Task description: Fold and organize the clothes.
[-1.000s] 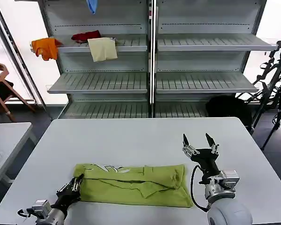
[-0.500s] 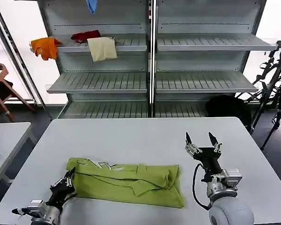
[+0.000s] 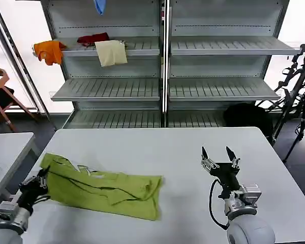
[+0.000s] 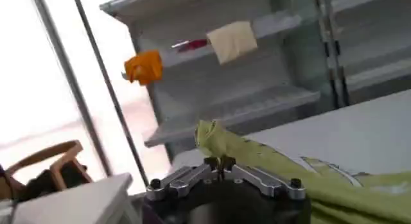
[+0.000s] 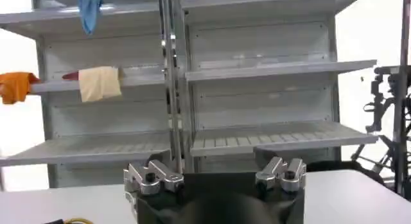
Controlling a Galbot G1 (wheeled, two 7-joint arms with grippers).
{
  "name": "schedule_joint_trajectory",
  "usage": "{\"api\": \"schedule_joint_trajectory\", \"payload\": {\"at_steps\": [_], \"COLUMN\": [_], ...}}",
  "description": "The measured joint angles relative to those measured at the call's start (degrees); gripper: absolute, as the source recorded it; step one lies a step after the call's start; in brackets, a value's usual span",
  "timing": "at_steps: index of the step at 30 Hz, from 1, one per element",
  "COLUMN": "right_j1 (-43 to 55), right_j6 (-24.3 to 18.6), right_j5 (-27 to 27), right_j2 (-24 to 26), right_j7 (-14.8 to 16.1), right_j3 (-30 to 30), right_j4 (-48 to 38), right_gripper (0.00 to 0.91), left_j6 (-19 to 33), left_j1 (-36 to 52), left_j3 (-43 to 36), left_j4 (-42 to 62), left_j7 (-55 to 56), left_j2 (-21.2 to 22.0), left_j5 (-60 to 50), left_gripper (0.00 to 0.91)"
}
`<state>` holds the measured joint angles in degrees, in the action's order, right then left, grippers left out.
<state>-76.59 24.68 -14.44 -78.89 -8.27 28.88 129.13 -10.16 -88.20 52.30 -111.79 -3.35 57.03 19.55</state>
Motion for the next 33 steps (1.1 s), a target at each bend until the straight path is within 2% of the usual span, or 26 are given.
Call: {"api": "schedule_joint_trajectory", "payload": {"at_steps": [7, 15, 23, 33], "right_j1": [-0.4, -0.8, -1.7, -2.7], "right_j6": [-0.1, -0.2, -0.2, -0.1], "right_j5": [0.0, 0.0, 0.1, 0.4], "right_j2": [-0.1, -0.1, -0.4, -0.4], "right_j7": [0.2, -0.1, -0.1, -0.1], "right_j3": [0.4, -0.2, -1.0, -1.2], "right_j4": [-0.4, -0.7, -0.2, 0.6], "right_gripper": [0.907, 0.907, 0.907, 0.907], "left_j6": [-0.8, -1.7, -5.7, -11.7], "left_j1": [1.0, -0.7, -1.0, 2.8], "left_j3": [5.1, 5.3, -2.8, -16.4], "left_j4": [1.4, -2.4, -9.9, -13.0], "left_j7": [-1.5, -2.4, -1.5, 2.0], "left_j2": [-2.3, -1.1, 2.6, 5.6], "left_j5": [-2.5, -3.4, -0.2, 2.7], "left_gripper": [0.000, 0.000, 0.000, 0.000]}}
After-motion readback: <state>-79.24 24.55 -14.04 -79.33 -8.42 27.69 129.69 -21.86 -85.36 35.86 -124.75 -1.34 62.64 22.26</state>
